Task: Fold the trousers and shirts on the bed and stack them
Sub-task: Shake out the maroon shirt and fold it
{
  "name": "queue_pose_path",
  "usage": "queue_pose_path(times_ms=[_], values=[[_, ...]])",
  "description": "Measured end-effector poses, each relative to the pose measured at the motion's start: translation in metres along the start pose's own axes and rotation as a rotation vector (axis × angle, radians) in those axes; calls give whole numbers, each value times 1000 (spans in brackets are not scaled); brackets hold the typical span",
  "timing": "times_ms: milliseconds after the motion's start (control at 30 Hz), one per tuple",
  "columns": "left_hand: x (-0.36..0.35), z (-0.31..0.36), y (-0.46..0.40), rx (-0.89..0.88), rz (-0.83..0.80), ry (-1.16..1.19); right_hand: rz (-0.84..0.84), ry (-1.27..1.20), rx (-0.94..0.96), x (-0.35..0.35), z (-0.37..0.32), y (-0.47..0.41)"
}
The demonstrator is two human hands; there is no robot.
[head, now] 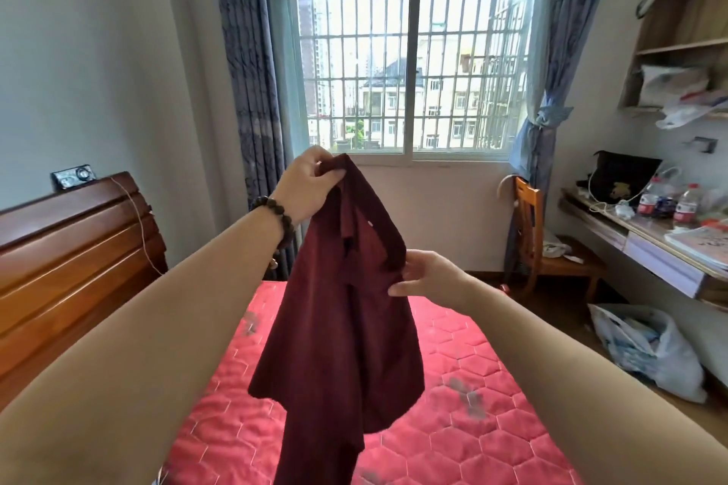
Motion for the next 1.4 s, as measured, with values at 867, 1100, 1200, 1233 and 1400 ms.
queue_pose_path(times_ms=[867, 1100, 1200, 1233, 1400], values=[[84, -53, 33, 148, -182, 104, 144, -72, 140, 24, -93, -16], [61, -49, 40, 169, -200, 205, 111, -191, -15, 33, -85, 3], [57, -47, 41, 179, -212, 180, 81, -210, -24, 34, -87, 10], [56, -46, 42, 181, -231, 187, 84, -217, -10, 36, -88, 11], [51, -37, 47, 238, -406, 271, 202, -260, 84, 40, -91, 13]])
Point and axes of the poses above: each hand's wrist, its own y-axis away from the middle knuckle, its own x-axis out of the back of the hand, z = x × y, the point moved 5 cm from there along -y, towards the middle knuckle, and after that the axes turned 5 degrees about -x, right-handed, at the moved point
